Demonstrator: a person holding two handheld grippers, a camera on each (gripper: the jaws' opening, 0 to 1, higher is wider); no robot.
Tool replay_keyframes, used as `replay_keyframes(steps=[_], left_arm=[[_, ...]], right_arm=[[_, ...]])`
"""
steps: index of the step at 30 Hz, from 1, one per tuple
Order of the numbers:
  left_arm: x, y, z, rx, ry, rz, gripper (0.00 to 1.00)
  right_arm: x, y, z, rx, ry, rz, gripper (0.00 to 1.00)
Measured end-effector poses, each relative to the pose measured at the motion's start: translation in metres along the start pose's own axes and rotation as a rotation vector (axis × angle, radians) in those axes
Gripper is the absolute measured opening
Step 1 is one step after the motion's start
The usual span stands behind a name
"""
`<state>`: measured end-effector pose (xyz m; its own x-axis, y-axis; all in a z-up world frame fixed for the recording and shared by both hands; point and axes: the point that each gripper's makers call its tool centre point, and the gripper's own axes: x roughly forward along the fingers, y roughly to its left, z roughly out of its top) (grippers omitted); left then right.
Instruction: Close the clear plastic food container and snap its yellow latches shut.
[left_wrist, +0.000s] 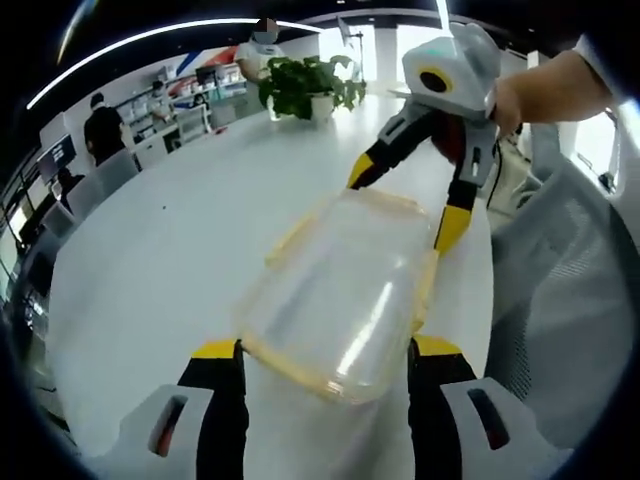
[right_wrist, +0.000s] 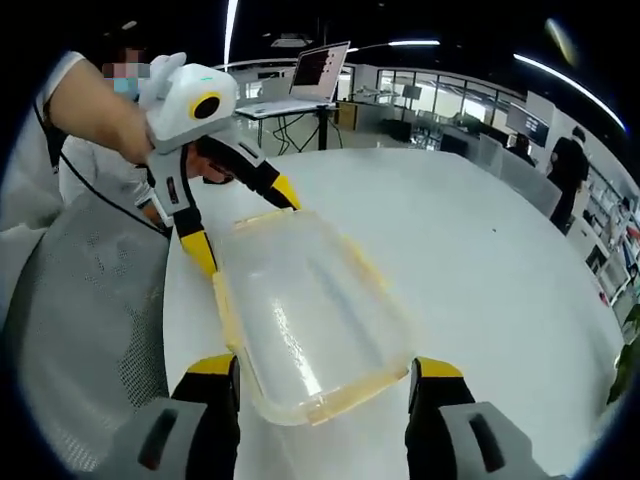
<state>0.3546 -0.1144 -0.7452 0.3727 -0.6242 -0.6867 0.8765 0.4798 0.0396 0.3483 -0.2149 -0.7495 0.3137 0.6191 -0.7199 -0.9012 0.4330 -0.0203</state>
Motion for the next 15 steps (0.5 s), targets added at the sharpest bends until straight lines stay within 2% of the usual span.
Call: replay_keyframes(steps=[7, 15], left_arm=[[-0.011, 0.017, -0.012, 0.006, 0.000, -0.008, 0.63], [-0.008, 0.028, -0.010, 0.015, -0.007, -0.018, 0.63]], right_arm=[[0.016, 0.004, 0.016, 0.009, -0.001, -0.010, 0.67], [0.021, -0.004, 0.021, 0.018, 0.006, -0.016, 0.67]])
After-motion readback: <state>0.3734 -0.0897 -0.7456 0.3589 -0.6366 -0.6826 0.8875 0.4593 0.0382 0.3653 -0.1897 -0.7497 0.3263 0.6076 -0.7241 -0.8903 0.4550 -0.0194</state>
